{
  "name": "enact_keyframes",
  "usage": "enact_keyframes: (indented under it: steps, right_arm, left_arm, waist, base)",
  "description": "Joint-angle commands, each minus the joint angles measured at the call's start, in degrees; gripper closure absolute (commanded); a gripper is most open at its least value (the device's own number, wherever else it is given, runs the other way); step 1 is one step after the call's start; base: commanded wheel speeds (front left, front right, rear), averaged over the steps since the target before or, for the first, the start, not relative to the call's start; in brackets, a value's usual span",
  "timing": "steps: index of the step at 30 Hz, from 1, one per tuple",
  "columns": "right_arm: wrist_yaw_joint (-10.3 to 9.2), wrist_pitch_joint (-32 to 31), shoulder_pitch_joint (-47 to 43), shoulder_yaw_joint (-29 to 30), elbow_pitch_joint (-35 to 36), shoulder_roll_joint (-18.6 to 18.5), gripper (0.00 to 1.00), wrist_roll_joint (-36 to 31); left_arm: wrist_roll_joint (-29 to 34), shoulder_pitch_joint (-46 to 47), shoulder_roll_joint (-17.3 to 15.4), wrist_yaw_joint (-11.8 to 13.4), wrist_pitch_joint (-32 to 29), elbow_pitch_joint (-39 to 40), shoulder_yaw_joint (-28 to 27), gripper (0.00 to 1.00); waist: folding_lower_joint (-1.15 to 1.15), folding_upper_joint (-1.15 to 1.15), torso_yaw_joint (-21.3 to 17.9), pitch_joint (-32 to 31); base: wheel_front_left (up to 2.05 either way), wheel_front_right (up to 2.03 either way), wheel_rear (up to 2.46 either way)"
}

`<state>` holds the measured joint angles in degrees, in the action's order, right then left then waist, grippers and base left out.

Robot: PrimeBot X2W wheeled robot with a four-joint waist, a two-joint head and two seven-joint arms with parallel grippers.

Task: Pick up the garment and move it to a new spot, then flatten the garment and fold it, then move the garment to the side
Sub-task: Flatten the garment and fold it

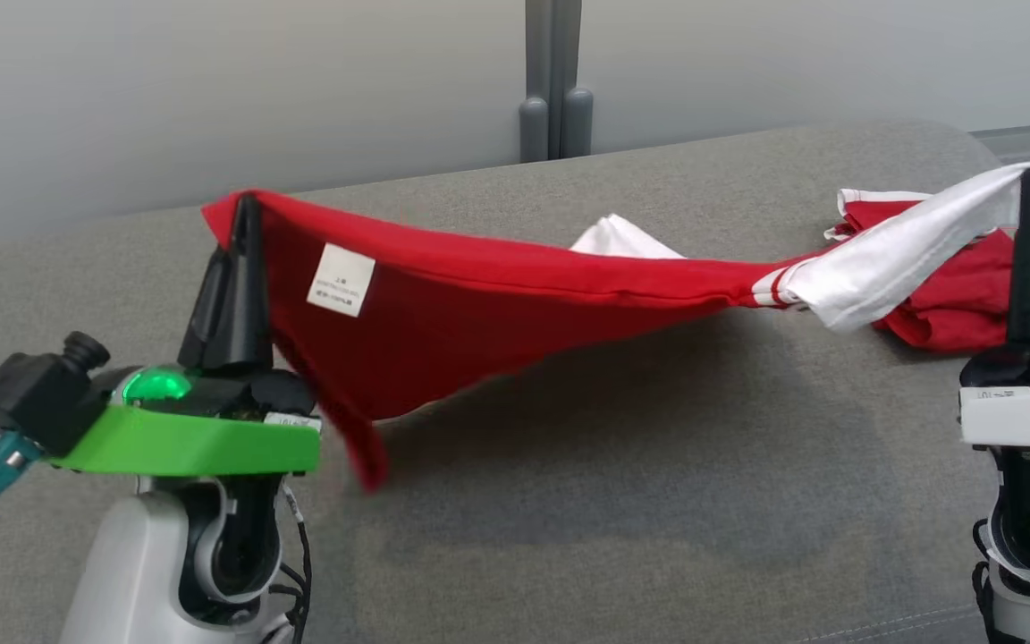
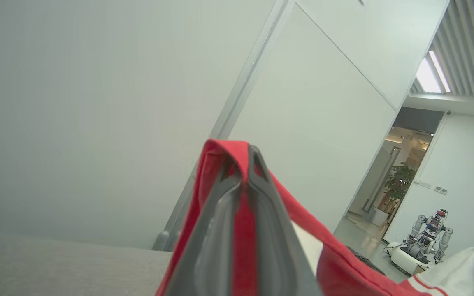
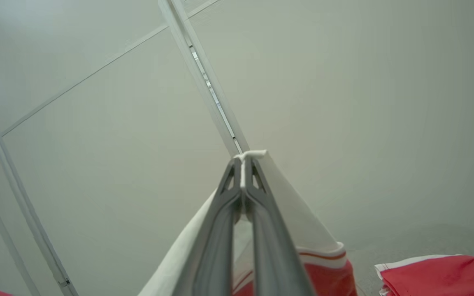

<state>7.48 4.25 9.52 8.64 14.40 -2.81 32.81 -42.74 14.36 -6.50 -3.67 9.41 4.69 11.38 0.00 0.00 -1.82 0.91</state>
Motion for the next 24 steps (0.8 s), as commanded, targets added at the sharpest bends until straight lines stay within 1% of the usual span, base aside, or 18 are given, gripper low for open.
enact_keyframes:
  steps: [1,5,8,11,13,15,17,20,21,22,24]
  right_arm:
    - [0.02,-0.91,-0.71,0.24,2.54,-0.19,1.0,0.59]
    - [0.02,-3.26,-0.29,1.05,9.72,-0.18,1.0,2.42]
    - [0.02,-4.76,1.01,2.07,13.91,-0.17,1.0,4.24]
    - [0.02,-6.22,2.71,3.17,16.22,-0.17,1.0,4.82]
    - [0.02,-7.14,4.61,3.63,16.22,-0.17,1.0,5.08]
    - [0.02,-8.38,7.3,3.24,14.78,-0.16,1.0,5.34]
    - [0.02,-9.32,10.9,2.5,12.57,-0.17,1.0,4.48]
    - [0.03,-10.17,18.1,0.9,6.98,-0.17,1.0,3.67]
    - [0.03,-10.17,18.1,0.9,6.98,-0.17,1.0,3.67]
    - [0.03,-10.13,24.28,-0.35,2.15,-0.18,1.0,2.78]
    - [0.02,-9.49,31.24,-1.75,-3.42,-0.16,1.0,2.26]
  left_arm:
    - [0.06,1.11,-0.83,0.68,-0.71,2.56,-0.29,1.0]
    - [-0.11,3.43,-1.68,1.83,-3.2,9.85,-0.8,1.0]
    - [-0.59,5.89,-2.69,2.58,-5.73,13.75,-0.98,1.0]
    - [0.06,8.9,-3.72,3.22,-8.11,15.47,-0.97,1.0]
    - [-0.22,11.22,-4.32,3.43,-9.67,15.09,-0.92,1.0]
    - [-1.4,13.69,-4.59,3.63,-11.44,13.38,-1.17,1.0]
    - [-1.46,17.01,-5.54,3.72,-12.99,10.86,-1.71,1.0]
    - [-0.98,22.94,-7.03,3.63,-15.26,5.04,-2.0,1.0]
    - [-0.98,22.94,-7.03,3.63,-15.26,5.04,-2.0,1.0]
    - [-0.28,27.84,-8.24,3.32,-16.74,0.77,-2.01,1.0]
    - [1.48,33.34,-10.03,2.98,-18.53,-4.13,-1.44,1.0]
  waist:
    - [0.0,0.0,-1.26,-0.64]
    - [0.0,0.0,-2.4,-0.36]
    - [0.0,0.0,-3.03,0.5]
    - [0.0,0.0,-3.5,1.94]
    - [0.0,0.0,-3.73,3.29]
    - [0.0,0.0,-3.97,4.97]
    - [0.0,0.0,-4.31,7.04]
    - [0.0,0.0,-5.0,10.6]
    - [0.0,0.0,-5.0,10.6]
    - [0.0,0.0,-5.63,13.31]
    - [0.0,0.0,-6.36,16.13]
  base:
    - [0.0,0.0,0.0]
    - [0.0,0.0,0.0]
    - [0.0,0.0,0.0]
    - [0.0,0.0,0.0]
    - [0.0,0.0,0.0]
    - [0.0,0.0,0.0]
    - [0.0,0.0,0.0]
    - [0.0,0.0,0.0]
    - [0.0,0.0,0.0]
    - [0.0,0.0,0.0]
    - [0.0,0.0,0.0]
